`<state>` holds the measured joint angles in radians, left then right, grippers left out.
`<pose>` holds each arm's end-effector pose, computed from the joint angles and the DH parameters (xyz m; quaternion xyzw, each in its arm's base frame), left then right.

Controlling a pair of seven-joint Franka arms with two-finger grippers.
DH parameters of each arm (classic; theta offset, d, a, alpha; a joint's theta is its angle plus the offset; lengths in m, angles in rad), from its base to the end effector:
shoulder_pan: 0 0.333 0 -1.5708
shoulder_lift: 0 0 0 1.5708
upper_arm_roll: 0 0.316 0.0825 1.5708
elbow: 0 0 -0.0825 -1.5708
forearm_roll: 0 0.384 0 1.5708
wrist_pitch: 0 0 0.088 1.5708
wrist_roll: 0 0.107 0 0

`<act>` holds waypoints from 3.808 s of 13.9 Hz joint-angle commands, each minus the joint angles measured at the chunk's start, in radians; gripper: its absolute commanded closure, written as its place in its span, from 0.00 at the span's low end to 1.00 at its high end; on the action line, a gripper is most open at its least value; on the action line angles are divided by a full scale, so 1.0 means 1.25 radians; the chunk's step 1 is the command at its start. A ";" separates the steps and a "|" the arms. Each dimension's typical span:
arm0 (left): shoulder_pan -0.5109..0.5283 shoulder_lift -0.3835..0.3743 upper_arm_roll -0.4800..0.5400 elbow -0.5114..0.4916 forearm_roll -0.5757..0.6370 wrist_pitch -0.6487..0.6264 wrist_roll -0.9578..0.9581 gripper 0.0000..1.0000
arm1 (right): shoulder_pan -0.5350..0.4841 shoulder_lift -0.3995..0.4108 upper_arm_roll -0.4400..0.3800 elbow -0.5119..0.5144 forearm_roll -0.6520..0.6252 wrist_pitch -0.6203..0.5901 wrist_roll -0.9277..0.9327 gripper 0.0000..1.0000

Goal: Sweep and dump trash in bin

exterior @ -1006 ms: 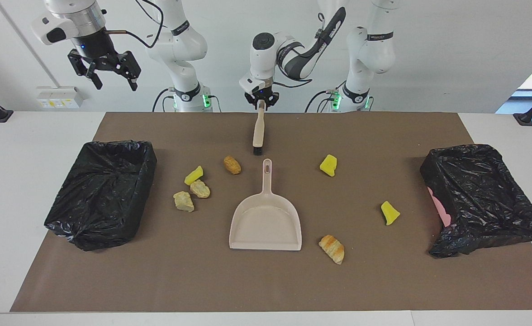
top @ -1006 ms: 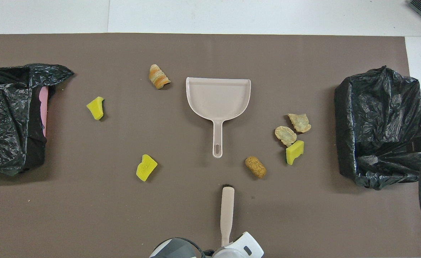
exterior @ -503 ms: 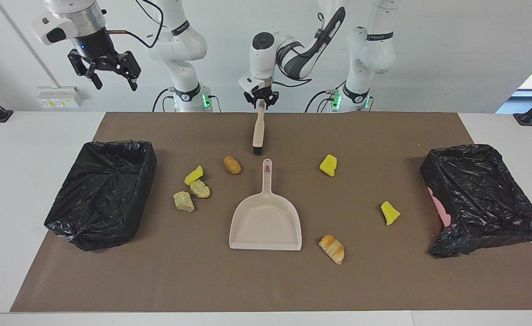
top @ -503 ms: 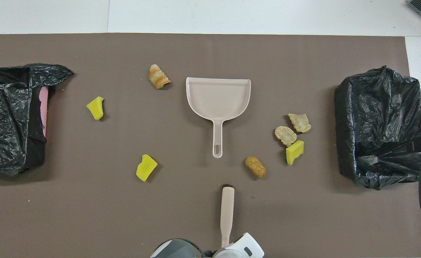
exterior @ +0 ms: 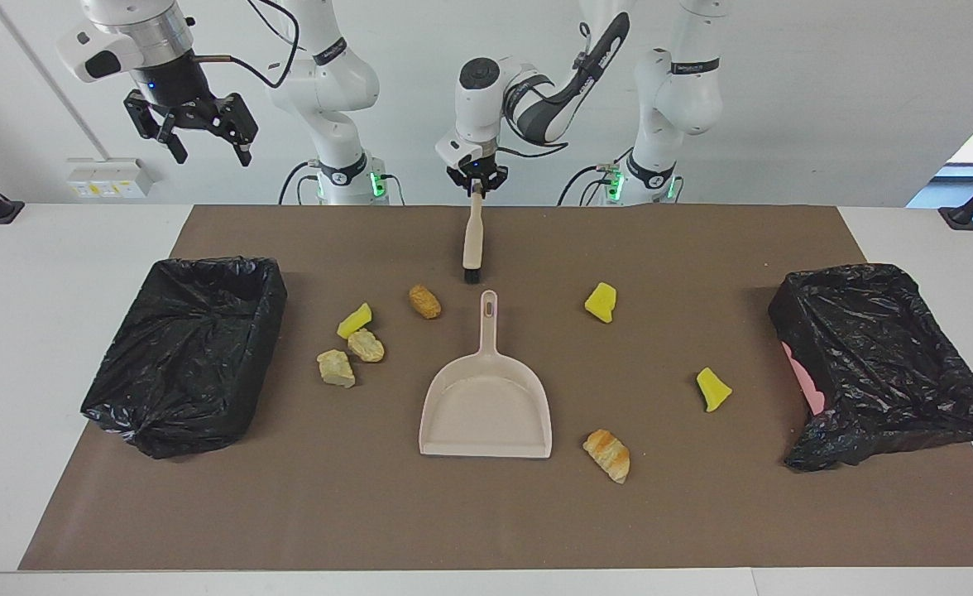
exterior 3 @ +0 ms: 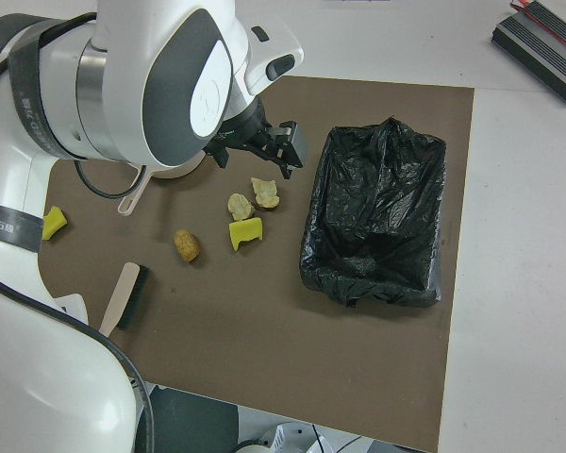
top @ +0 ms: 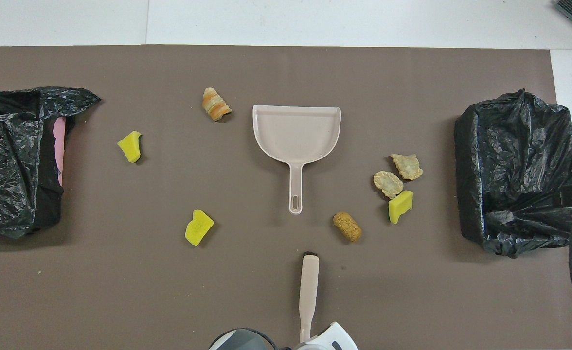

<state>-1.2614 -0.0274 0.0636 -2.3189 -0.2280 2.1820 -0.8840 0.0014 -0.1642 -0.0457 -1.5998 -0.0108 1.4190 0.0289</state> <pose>0.1719 -0.4623 0.3445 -0.9907 0.0856 0.1054 0.0013 0.4847 -0.0251 0.6832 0.9993 -0.0370 -0.0084 0.0015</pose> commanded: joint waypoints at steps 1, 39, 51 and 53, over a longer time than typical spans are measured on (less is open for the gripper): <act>0.065 -0.075 0.010 -0.002 0.015 -0.112 0.013 1.00 | -0.012 -0.016 0.002 -0.020 0.012 0.005 -0.026 0.00; 0.540 -0.233 0.008 -0.230 0.111 -0.116 0.666 1.00 | 0.398 0.466 0.089 -0.077 0.071 0.479 0.380 1.00; 0.766 0.047 0.009 0.107 0.110 -0.099 1.032 1.00 | 0.268 0.331 0.084 -0.110 0.029 0.302 -0.601 1.00; 0.775 0.121 0.010 0.283 0.111 -0.256 1.032 1.00 | 0.266 0.328 0.084 -0.133 -0.001 0.341 -0.717 1.00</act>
<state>-0.3167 0.0117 0.0837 -2.1867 -0.0963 2.0280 0.3898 0.3338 0.2653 0.0532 -1.7105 0.0246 1.7937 -0.7380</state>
